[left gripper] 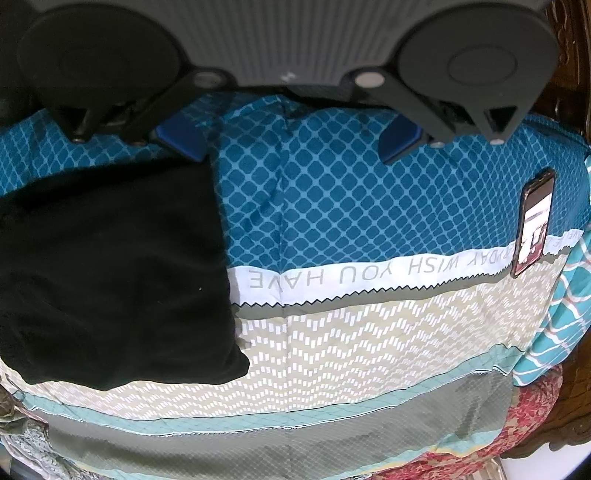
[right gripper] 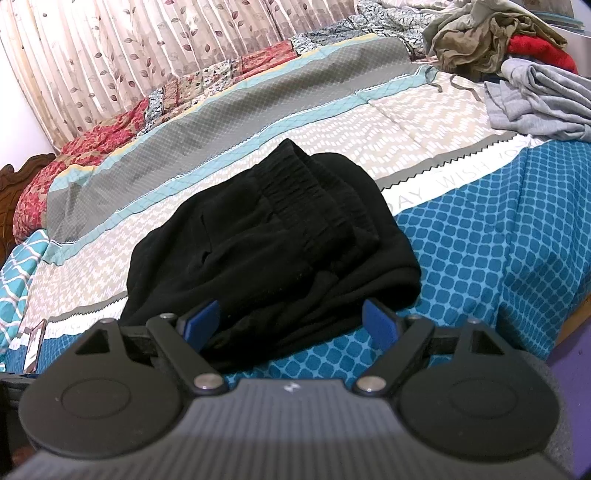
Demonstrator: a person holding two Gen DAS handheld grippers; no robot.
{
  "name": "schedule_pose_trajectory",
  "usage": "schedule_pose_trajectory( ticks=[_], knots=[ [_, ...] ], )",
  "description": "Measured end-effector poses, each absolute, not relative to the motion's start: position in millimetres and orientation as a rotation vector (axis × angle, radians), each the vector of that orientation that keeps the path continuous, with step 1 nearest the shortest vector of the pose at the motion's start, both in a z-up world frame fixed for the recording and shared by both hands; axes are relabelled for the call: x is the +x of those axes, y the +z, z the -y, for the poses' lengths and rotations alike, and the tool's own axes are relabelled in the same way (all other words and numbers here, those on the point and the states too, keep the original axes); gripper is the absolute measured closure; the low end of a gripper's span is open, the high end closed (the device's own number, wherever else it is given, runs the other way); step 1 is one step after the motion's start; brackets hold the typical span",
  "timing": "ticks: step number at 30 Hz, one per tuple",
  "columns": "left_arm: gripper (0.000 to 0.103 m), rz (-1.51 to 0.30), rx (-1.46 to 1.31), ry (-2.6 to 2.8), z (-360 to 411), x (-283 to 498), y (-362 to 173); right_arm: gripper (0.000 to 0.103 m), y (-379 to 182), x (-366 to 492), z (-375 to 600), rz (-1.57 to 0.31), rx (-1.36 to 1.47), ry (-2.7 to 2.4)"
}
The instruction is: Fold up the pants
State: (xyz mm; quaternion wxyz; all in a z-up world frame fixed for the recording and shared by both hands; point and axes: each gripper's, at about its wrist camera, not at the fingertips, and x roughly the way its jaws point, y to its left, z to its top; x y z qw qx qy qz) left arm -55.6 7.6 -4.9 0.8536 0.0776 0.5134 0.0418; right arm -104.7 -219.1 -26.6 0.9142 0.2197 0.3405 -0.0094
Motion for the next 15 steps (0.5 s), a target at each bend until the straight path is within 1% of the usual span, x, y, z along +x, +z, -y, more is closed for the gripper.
schedule_pose_trajectory(
  ticks=[15],
  knots=[
    [0.0, -1.07, 0.168, 0.083, -5.7, -56.8, -3.0, 0.017, -24.7, -106.2, 219.8, -0.69, 0.451, -0.026]
  ],
)
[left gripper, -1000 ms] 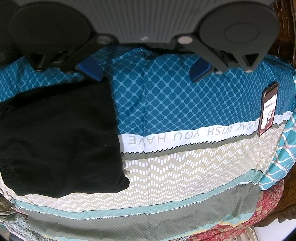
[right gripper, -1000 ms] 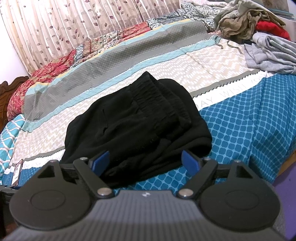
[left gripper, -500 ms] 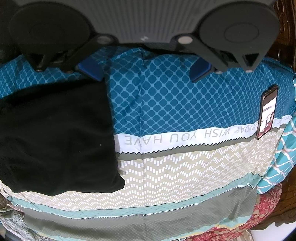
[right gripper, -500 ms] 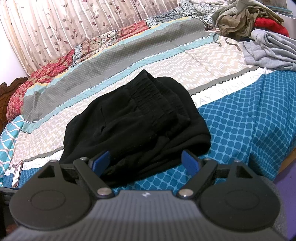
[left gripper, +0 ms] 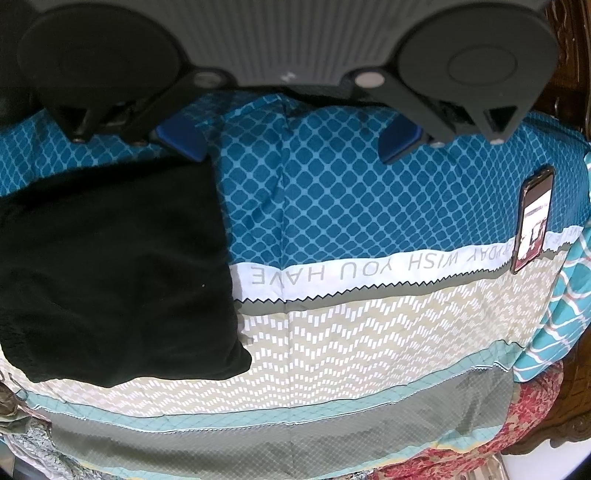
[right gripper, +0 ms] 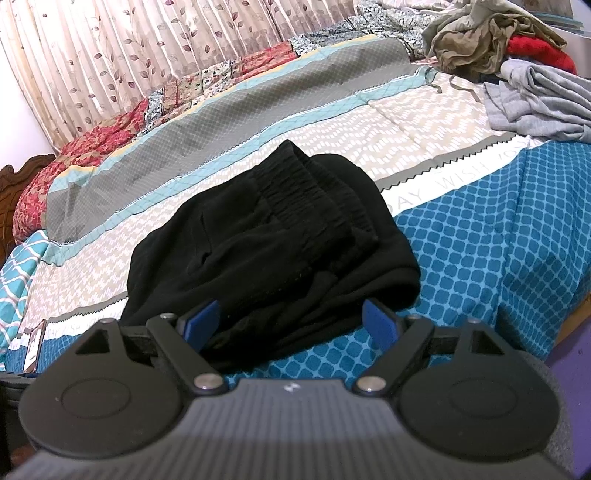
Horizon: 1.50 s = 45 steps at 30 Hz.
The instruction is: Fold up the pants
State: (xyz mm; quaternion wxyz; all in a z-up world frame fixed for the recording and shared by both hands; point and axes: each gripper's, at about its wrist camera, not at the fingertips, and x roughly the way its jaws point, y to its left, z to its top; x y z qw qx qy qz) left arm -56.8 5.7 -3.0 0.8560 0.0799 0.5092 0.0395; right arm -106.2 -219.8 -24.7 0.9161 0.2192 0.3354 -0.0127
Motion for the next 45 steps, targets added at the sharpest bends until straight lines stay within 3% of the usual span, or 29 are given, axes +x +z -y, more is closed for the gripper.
schedule_pose_trajectory(
  ticks=[20, 45],
  knots=[
    [0.0, -1.028, 0.155, 0.112, -15.2, -53.6, 10.7, 0.017, -10.0, -109.3, 260.2, -0.603, 0.495, -0.121],
    [0.0, -1.028, 0.095, 0.129, -32.2, -51.4, 14.3, 0.017, -18.3, -104.1, 224.9, -0.683, 0.445, -0.013]
  ],
)
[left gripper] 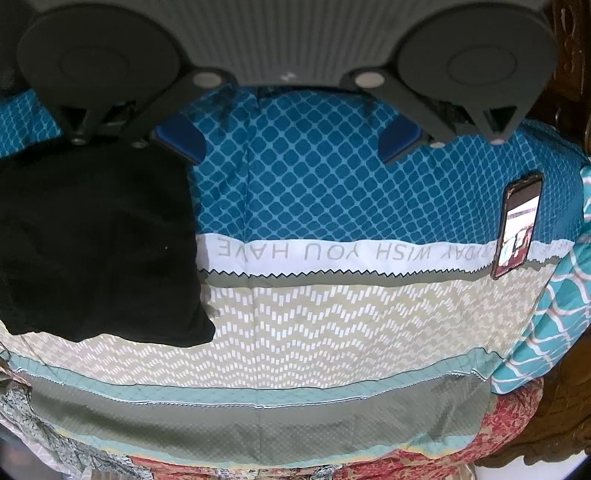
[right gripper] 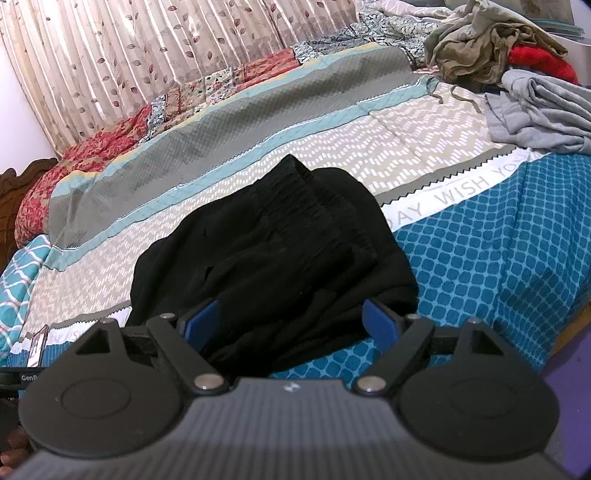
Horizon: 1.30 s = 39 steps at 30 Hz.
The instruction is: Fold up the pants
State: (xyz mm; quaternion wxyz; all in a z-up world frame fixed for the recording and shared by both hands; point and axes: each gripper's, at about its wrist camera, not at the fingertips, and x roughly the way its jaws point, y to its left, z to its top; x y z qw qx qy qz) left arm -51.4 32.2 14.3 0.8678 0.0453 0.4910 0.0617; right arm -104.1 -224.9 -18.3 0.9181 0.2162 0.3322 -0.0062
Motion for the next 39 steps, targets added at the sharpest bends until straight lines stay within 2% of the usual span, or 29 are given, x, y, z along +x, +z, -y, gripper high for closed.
schedule_pose_trajectory(
  ticks=[39],
  knots=[
    [0.0, -1.078, 0.125, 0.195, -39.7, -42.7, -1.4, 0.017, -22.2, -105.4, 246.8, -0.668, 0.501, -0.075]
  ],
)
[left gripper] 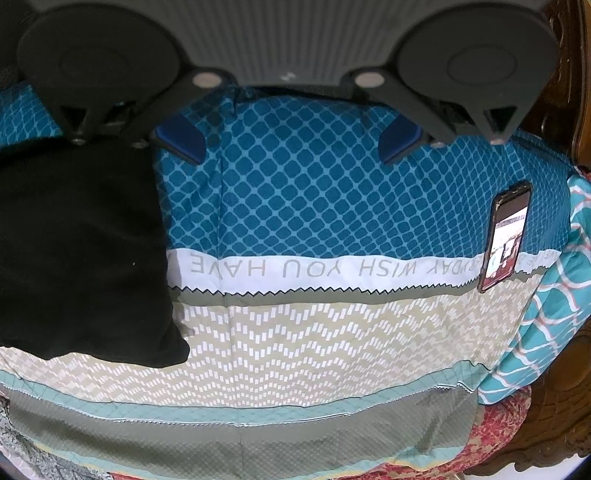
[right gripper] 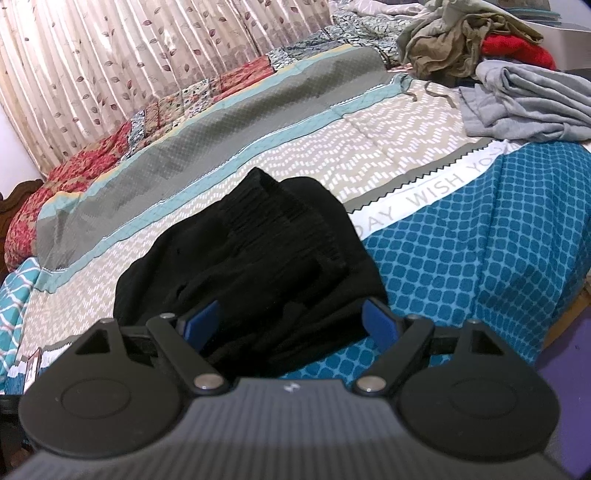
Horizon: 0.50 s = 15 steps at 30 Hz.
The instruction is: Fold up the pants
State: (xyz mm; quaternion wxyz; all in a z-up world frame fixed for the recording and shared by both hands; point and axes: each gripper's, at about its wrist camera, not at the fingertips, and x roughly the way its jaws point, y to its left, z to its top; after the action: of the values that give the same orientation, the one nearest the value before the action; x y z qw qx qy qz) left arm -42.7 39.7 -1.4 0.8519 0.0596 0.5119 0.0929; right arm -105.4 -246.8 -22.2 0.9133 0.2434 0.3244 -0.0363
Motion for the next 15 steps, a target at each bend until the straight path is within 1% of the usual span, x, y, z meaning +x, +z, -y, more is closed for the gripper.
schedule_pose_trajectory(
  ticks=[15],
  knots=[
    [0.0, -1.139, 0.129, 0.184, -36.6, -34.4, -12.7, 0.017, -27.4, -100.1, 254.6, -0.678, 0.511, -0.067]
  ],
)
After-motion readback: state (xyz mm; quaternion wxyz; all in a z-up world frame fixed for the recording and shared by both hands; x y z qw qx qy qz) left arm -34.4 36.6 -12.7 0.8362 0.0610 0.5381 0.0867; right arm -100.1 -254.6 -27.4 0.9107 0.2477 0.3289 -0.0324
